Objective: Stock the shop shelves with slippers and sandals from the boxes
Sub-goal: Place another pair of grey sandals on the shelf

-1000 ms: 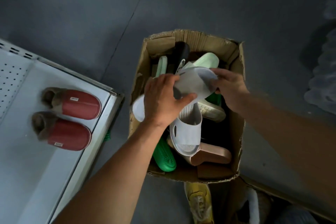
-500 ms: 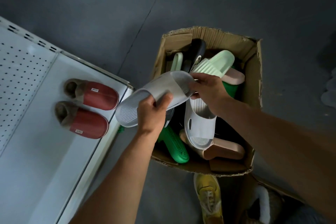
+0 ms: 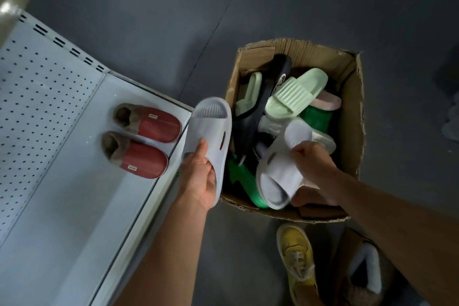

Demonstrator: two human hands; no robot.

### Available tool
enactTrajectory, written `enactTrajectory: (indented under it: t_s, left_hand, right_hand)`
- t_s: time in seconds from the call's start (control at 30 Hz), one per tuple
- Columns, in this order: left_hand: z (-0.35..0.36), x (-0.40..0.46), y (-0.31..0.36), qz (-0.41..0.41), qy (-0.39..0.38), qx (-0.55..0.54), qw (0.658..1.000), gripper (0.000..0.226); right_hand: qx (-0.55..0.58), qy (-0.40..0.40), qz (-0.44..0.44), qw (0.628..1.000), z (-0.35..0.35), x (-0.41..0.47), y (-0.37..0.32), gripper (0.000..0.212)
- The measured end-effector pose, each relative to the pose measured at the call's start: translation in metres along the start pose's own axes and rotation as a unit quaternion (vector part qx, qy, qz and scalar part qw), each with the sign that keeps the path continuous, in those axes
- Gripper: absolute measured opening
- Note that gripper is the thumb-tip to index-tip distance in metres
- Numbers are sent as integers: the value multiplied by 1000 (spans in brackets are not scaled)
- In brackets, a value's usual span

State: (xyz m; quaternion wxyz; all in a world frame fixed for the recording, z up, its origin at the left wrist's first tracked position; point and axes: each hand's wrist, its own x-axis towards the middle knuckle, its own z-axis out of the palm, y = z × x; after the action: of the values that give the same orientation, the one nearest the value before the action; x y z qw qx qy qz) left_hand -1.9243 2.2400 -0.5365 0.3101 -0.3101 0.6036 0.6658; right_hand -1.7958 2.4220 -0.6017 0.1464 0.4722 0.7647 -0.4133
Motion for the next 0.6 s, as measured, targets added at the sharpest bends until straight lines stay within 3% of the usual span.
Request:
enactTrajectory:
  t_s: [0.03,0.07,0.13,0.17,0.23,0.4,0.53,0.6]
  left_hand:
    - [-5,-4,1,6,7,0,1000,30]
    - [-10,-8,3,12,12,-5,1000,30]
    - [-17,-21,5,23,12,-14,1000,22]
    - [-21,-30,8,28,8,-16,999,17]
    - [-26,-49,13,30,-1,-19,999,16]
    - [-39,-101,43,57,-41,-39,997,25]
    - [-48,-151,67,50,-71,-66,994,23]
    - [-56,-180,77,40,-93,-87,991,28]
  right_hand:
    - [145,14,53,988,-1,-8,-6,21]
    - [289,17,107,951,-1,-17,-14,23]
    - [510,-11,207,835,-1,-37,-31,21]
    - [577,-33,235,781,-2,-48,-40,19]
    - [641,-74,253,721,-6,-70,-58,19]
    - [699,-93,227,671,-22,-129,-109,42]
    - [734,-113,182,645,-38,-184,-143,40]
    - [732,-135,161,648,-44,-217,-159,30]
